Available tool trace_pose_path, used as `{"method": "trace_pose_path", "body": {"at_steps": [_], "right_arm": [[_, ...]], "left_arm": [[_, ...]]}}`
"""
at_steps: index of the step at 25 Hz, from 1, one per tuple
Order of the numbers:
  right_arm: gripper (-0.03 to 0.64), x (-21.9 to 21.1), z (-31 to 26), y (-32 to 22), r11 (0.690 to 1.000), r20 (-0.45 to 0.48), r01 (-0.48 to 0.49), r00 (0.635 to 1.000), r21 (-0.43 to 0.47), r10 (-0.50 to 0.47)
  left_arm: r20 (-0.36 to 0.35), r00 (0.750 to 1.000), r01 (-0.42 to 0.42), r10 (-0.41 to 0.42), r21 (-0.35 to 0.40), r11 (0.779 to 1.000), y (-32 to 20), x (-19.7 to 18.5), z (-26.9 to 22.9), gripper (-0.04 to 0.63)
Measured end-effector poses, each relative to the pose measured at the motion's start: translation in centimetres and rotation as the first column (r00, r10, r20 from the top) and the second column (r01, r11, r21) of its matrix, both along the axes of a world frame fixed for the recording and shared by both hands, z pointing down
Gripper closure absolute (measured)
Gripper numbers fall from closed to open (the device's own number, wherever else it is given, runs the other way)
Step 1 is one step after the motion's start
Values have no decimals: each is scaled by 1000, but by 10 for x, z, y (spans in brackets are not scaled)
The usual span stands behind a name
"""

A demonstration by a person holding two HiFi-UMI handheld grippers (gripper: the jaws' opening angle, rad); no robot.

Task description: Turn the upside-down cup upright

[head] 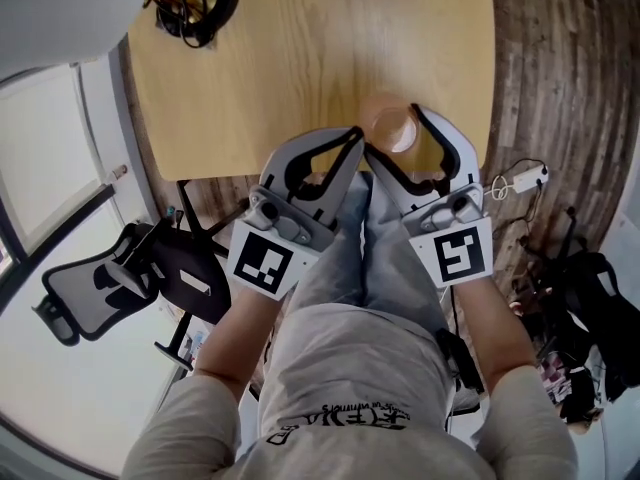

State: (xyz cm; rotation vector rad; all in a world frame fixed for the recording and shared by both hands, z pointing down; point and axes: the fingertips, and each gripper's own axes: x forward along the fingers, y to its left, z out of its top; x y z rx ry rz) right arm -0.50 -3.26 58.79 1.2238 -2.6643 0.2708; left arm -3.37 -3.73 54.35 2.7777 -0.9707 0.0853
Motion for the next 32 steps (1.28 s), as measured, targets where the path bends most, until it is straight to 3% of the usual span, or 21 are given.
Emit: {"method": "trace_pose_path", "body": {"at_steps": [11, 17, 23, 32], "right_arm": [[318, 8, -119, 4, 998, -6, 18, 1000, 56, -17], [318, 10, -190, 15, 996, -3, 7, 1000, 84, -7], [318, 12, -253, 35, 991, 16, 7, 1000, 133, -9], [318, 8, -288, 49, 982, -22, 37, 999, 188, -33]], "left_arm": [[-29, 999, 34, -33, 36, 999, 6, -21, -106, 586], [-3, 1000, -10, 11, 67, 998, 19, -18, -163, 586], [-29, 999, -38, 40, 69, 997, 37, -11, -206, 586], [-75, 991, -105, 110, 76, 992, 55, 10, -242, 586]]}}
